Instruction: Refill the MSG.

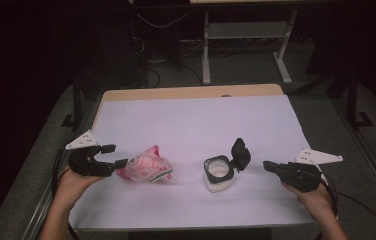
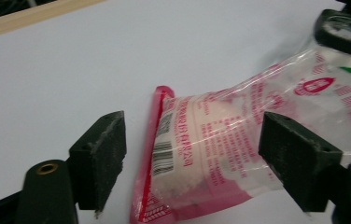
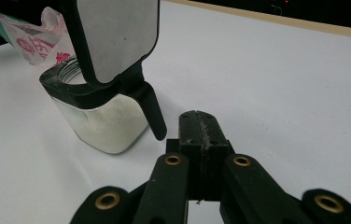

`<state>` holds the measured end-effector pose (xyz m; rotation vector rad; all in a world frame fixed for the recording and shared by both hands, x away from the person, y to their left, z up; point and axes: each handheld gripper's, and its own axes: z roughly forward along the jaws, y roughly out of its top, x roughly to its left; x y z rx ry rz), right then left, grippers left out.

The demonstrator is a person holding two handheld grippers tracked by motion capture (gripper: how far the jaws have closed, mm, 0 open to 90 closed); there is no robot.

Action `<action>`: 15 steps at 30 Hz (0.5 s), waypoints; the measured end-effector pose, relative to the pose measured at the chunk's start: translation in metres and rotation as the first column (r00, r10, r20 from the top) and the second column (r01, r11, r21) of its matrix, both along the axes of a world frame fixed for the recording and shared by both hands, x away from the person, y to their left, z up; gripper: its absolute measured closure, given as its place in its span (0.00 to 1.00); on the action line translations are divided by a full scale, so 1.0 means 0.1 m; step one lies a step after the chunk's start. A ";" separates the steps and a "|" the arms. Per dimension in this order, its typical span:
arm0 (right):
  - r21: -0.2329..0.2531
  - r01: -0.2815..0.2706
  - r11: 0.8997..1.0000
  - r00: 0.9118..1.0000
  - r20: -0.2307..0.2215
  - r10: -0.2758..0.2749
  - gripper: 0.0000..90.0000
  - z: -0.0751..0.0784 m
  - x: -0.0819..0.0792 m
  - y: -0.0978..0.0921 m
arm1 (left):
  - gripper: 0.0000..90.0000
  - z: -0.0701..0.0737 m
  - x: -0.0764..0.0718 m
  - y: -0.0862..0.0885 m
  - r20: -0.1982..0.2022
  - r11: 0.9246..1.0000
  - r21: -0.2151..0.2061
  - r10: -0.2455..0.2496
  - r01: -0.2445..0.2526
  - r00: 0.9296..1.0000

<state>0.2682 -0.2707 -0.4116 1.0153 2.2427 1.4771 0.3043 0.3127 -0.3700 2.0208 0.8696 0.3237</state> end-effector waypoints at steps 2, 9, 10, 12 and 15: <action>-0.011 -0.005 1.000 1.000 0.005 0.005 1.00 0.01 0.02 0.02 | 0.24 -0.05 0.00 0.00 -0.007 1.000 0.003 0.003 -0.003 1.000; -0.023 -0.006 1.000 1.000 -0.017 0.006 1.00 0.07 0.14 0.10 | 0.18 -0.16 -0.03 0.03 -0.005 0.999 0.010 0.030 -0.030 1.000; -0.023 -0.011 1.000 1.000 -0.022 0.010 1.00 0.09 0.17 0.12 | 0.17 -0.17 -0.03 0.03 -0.003 1.000 0.012 0.028 -0.028 1.000; -0.010 -0.016 1.000 1.000 -0.026 0.016 1.00 0.09 0.23 0.14 | 0.15 -0.18 -0.04 0.02 -0.007 0.999 0.014 0.034 -0.034 0.999; 0.000 -0.021 1.000 1.000 -0.021 0.021 1.00 0.10 0.27 0.18 | 0.14 -0.20 -0.05 0.01 -0.006 0.999 0.017 0.034 -0.034 0.999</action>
